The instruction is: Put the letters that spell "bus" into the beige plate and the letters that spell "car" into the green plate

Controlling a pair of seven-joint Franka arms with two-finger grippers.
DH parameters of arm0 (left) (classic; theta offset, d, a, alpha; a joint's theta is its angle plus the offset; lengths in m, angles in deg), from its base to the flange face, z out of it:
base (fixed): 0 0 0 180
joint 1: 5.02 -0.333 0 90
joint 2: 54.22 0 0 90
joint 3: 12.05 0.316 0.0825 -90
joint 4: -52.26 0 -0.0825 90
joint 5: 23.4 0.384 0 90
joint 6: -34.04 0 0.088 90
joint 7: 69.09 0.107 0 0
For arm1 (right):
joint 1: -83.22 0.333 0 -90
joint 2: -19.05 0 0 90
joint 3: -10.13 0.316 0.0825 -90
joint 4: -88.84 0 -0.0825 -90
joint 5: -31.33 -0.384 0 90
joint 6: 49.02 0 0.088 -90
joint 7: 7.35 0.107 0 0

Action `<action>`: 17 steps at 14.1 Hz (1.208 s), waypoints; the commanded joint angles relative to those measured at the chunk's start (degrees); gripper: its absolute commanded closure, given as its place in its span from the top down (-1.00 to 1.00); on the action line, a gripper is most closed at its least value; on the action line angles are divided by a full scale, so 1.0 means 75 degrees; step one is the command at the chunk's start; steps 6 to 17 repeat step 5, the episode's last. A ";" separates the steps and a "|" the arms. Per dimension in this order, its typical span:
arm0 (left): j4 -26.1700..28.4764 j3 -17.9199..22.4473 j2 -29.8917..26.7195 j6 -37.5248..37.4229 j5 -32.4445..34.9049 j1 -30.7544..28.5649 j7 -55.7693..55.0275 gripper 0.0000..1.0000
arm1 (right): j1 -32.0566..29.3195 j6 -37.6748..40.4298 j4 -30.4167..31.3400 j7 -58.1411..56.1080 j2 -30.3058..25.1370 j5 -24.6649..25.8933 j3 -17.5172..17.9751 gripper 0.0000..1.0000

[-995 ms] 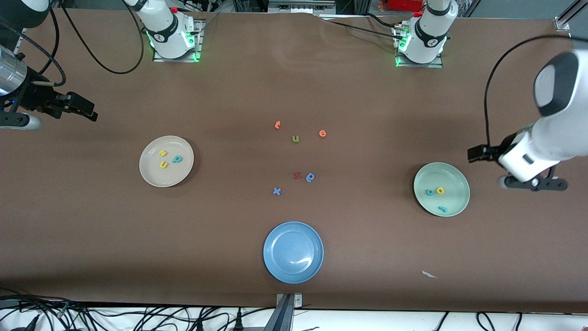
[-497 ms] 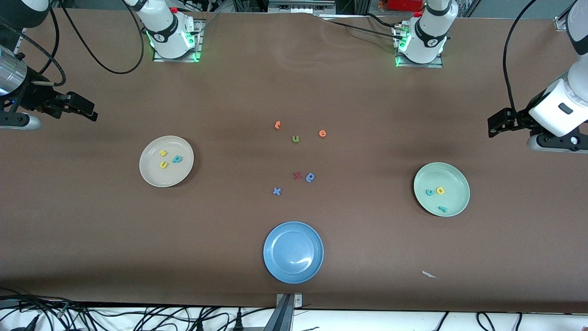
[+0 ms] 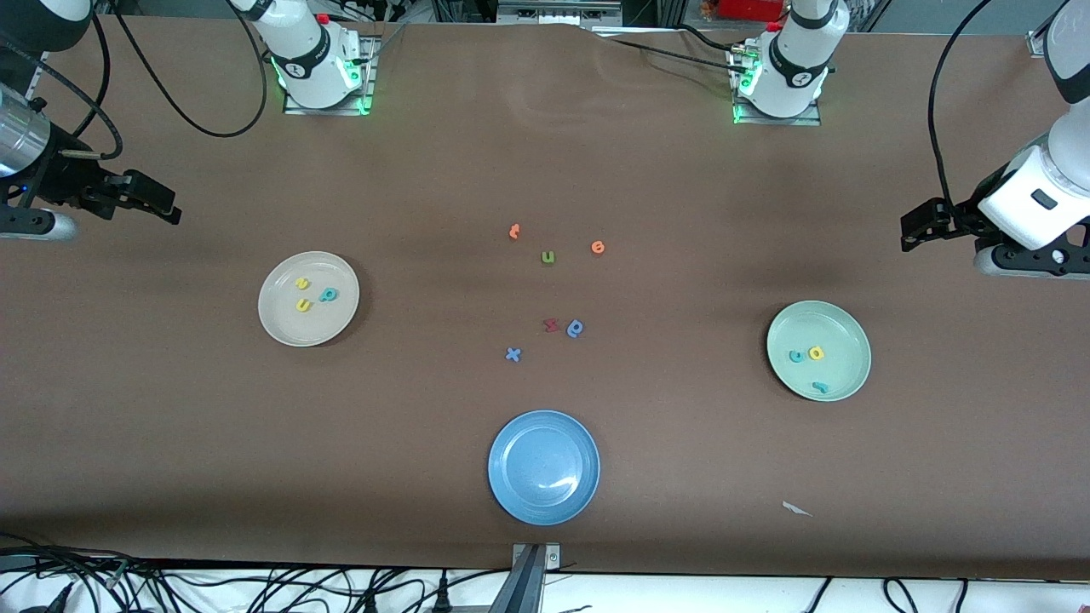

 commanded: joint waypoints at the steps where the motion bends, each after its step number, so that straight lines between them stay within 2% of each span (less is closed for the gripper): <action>1: 0.0164 0.0078 -0.0158 0.0049 -0.0190 0.0078 0.0178 1.00 | 0.0003 0.0173 -0.0188 -0.0092 0.0071 0.0027 0.0014 1.00; 17: 0.0129 0.0067 -0.0135 -0.0034 -0.0154 0.0079 0.0189 1.00 | 0.0014 0.0173 -0.0188 -0.0068 0.0059 0.0027 0.0015 1.00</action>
